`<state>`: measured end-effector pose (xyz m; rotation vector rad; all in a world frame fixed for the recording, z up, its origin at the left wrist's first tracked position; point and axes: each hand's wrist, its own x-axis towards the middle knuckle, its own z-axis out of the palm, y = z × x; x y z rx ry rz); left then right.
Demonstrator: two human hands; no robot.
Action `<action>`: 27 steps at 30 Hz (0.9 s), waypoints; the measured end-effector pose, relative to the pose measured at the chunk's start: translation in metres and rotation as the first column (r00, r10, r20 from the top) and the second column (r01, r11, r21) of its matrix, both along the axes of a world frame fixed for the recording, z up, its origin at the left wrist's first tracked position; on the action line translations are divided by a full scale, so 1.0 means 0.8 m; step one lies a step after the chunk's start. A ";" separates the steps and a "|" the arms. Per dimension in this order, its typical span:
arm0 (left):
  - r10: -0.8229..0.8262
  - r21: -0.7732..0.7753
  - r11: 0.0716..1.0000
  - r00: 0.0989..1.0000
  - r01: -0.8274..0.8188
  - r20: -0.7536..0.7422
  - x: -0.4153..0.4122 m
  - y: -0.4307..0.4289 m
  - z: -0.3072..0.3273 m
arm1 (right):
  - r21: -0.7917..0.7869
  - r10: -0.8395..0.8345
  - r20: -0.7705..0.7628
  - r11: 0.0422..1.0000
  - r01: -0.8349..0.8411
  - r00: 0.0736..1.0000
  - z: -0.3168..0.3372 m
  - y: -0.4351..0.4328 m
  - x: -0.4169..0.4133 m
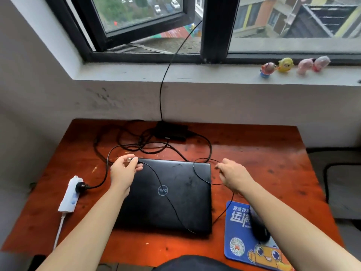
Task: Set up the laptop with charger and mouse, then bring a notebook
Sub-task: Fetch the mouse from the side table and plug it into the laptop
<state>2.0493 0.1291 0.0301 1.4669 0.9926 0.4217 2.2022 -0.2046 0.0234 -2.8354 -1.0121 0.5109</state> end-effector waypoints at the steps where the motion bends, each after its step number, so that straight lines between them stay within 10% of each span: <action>1: 0.030 -0.047 0.999 0.999 -0.028 0.038 -0.001 0.000 0.003 | -0.042 0.040 -0.048 0.998 -0.042 0.998 -0.007 0.005 -0.009; 10: 0.230 -0.361 0.922 0.950 -0.142 0.214 0.024 -0.022 0.025 | -0.159 -0.138 -0.575 0.986 0.056 0.806 -0.047 -0.004 -0.131; 17: 0.265 -0.514 0.854 0.917 -0.080 0.297 0.079 -0.054 0.052 | -0.247 -0.061 -0.641 0.960 -0.130 0.765 -0.038 -0.034 -0.128; 27: -0.149 0.034 0.988 0.989 0.149 -0.010 0.056 -0.095 0.037 | 0.113 -0.147 0.148 0.985 0.131 0.978 -0.026 -0.040 -0.063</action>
